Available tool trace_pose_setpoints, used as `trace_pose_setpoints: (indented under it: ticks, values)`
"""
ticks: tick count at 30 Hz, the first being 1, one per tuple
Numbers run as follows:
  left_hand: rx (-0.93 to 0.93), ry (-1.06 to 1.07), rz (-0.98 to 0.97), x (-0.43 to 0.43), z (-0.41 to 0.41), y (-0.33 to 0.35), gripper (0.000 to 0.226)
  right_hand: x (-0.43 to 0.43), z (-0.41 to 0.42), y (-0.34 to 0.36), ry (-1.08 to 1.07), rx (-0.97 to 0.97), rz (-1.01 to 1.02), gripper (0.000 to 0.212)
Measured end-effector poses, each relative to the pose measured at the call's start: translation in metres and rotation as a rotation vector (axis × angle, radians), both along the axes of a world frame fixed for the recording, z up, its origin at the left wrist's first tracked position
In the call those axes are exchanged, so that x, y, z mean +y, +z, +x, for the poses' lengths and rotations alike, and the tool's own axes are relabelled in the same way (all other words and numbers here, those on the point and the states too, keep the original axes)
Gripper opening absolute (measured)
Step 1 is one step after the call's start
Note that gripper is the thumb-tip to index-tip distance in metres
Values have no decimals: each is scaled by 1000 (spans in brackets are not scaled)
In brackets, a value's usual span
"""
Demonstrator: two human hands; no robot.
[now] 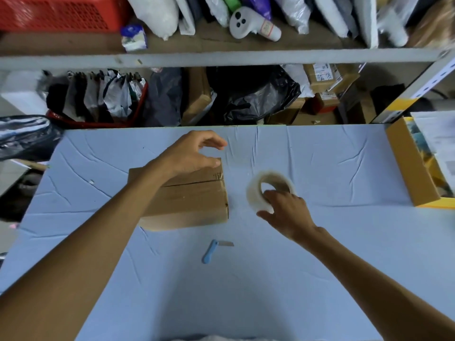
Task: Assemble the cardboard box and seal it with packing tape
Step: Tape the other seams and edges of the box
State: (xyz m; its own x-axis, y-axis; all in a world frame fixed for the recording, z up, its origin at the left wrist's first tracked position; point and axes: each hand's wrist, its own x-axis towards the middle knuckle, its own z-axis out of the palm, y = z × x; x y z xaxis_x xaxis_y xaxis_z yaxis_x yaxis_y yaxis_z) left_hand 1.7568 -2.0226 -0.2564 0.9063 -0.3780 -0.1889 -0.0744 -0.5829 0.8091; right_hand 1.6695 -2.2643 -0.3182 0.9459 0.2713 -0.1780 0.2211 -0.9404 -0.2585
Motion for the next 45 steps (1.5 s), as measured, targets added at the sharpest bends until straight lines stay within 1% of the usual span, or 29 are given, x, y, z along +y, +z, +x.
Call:
trace_pose_setpoints:
  ticks: [1,3,6,7,11,15,18,20,22,23,26,28,30,32,34,36,38,41,42,45]
  values:
    - [-20,25,-29,-6,-1,5,39,3,5,15,-51,-38,74,26]
    - [17,63,-130,-18,-1,15,47,10,14,45,-124,-80,204,24]
    - [99,51,-218,-32,1,29,60,18,24,76,-145,-119,301,28]
    - [90,48,-231,-36,1,31,58,20,25,81,-145,-125,318,30]
    - [-17,116,-217,-40,0,31,28,25,26,84,-177,-97,422,40]
    - [-26,159,-210,-40,-4,25,12,26,25,75,-165,-66,458,41]
    - [-12,201,-218,-38,-6,20,5,26,23,70,-146,-25,527,38]
    - [-12,234,-251,-38,-7,18,3,27,21,72,-130,3,579,28]
    - [-35,283,-253,-39,-7,19,4,28,18,74,-109,33,627,24]
    - [-49,312,-251,-40,-6,21,5,29,17,74,-125,69,679,21]
    - [-69,356,-263,-43,-2,27,7,32,22,77,-262,220,851,15]
    - [-75,358,-247,-46,0,30,7,31,25,77,-320,265,860,19]
    - [-70,437,-267,-50,2,28,12,31,29,79,-350,275,850,23]
    - [-13,562,-359,-54,2,25,19,29,30,82,-383,290,857,30]
    - [35,627,-436,-58,3,24,21,28,32,86,-416,302,876,37]
    - [124,643,-534,-56,2,24,22,27,34,90,-437,278,881,40]
    - [206,567,-571,-52,3,25,23,27,34,93,-425,223,830,39]
    - [208,419,-376,-48,8,28,16,27,30,93,-411,203,789,40]
    - [208,396,-319,-47,11,31,17,26,29,93,-418,206,784,40]
    - [233,354,-230,-45,18,40,16,26,28,90,-446,192,777,39]
